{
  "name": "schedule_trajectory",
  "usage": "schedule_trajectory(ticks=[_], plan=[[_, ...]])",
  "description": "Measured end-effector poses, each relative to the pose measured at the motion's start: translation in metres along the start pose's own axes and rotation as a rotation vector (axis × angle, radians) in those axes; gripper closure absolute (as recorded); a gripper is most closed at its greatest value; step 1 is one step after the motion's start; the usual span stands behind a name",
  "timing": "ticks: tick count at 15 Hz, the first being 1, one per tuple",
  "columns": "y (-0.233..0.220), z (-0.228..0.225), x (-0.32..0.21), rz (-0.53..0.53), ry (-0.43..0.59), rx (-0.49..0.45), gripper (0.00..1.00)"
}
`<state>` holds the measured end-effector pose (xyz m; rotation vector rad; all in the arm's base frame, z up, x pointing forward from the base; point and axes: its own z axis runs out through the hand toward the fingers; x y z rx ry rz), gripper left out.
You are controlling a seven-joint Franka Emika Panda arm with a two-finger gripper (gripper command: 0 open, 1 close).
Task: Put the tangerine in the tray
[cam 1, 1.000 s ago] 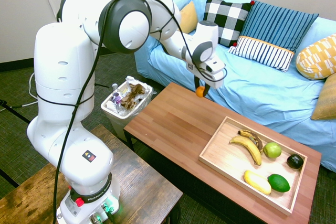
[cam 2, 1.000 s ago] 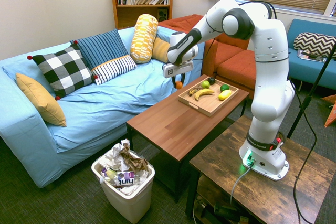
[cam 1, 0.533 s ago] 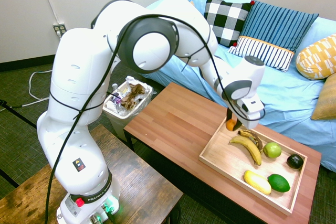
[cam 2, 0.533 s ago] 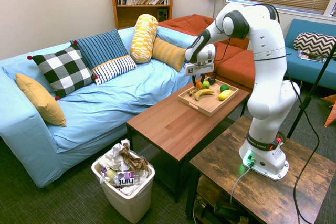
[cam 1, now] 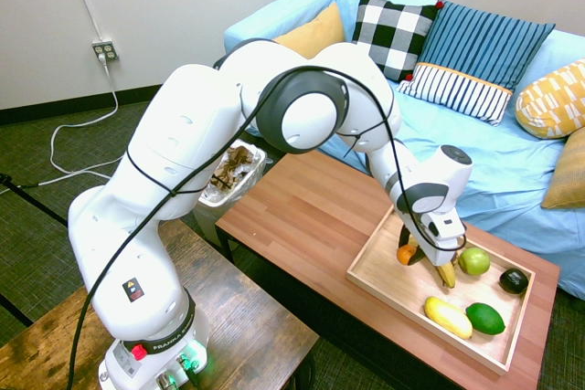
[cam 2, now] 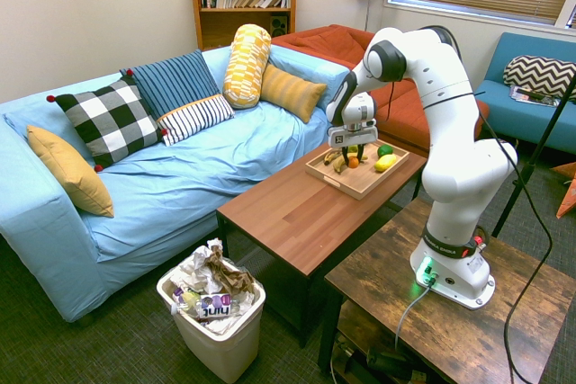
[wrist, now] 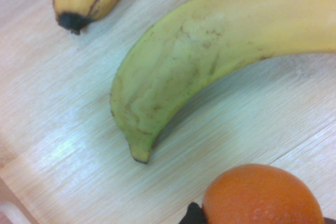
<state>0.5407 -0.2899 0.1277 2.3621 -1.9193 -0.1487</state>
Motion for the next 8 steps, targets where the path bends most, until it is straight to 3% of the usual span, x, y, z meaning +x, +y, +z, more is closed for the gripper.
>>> schedule_trajectory(ticks=[4, 5, 8], plan=[[-0.004, 0.028, -0.006, -0.011, -0.022, -0.027, 1.00], [-0.004, 0.029, -0.005, -0.014, -0.024, -0.027, 0.00], [-0.004, 0.029, -0.004, -0.020, -0.029, -0.024, 0.00]])
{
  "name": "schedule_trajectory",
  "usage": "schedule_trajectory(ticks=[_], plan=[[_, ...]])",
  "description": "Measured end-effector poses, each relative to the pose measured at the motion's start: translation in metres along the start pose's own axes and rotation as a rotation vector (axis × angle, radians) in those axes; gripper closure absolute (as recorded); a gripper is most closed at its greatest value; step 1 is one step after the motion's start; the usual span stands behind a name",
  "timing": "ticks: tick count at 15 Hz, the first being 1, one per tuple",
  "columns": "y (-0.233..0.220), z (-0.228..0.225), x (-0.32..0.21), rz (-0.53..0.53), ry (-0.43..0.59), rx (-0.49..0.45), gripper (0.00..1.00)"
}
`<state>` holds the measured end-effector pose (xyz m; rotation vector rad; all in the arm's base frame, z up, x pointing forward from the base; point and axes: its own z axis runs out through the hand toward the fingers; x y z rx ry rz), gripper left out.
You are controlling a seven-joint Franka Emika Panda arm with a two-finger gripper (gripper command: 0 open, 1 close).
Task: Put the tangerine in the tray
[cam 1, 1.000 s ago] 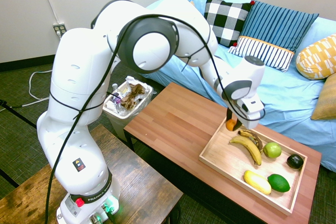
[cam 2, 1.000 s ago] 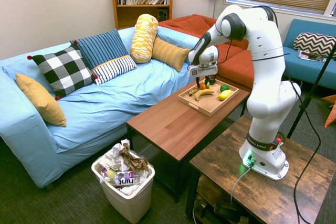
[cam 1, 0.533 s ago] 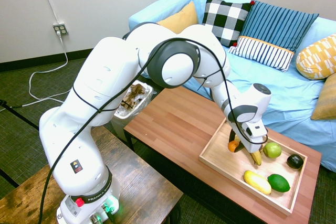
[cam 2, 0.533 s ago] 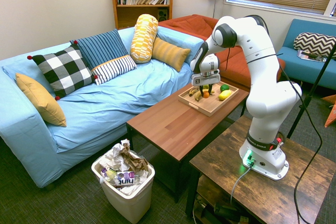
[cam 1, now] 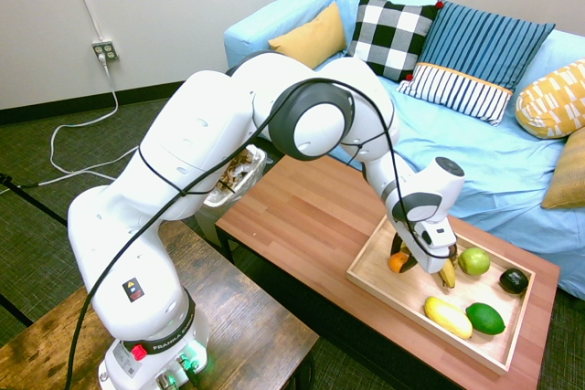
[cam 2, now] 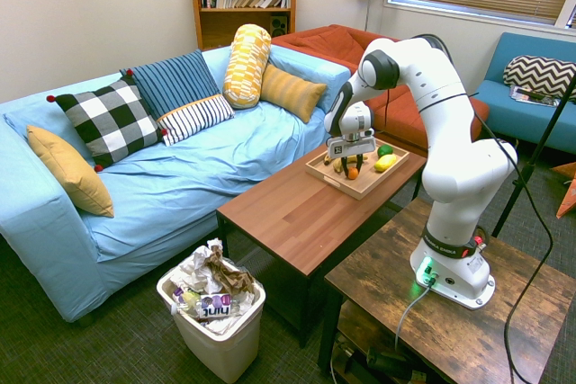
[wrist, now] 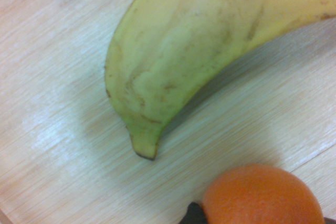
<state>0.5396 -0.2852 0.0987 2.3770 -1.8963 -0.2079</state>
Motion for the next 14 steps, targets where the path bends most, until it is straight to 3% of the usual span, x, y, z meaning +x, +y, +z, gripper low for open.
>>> schedule_trajectory(ticks=[8, 14], plan=[[0.003, -0.001, 0.004, -0.017, -0.008, 0.011, 0.00], [0.021, -0.056, 0.013, -0.014, 0.023, 0.069, 0.00]])
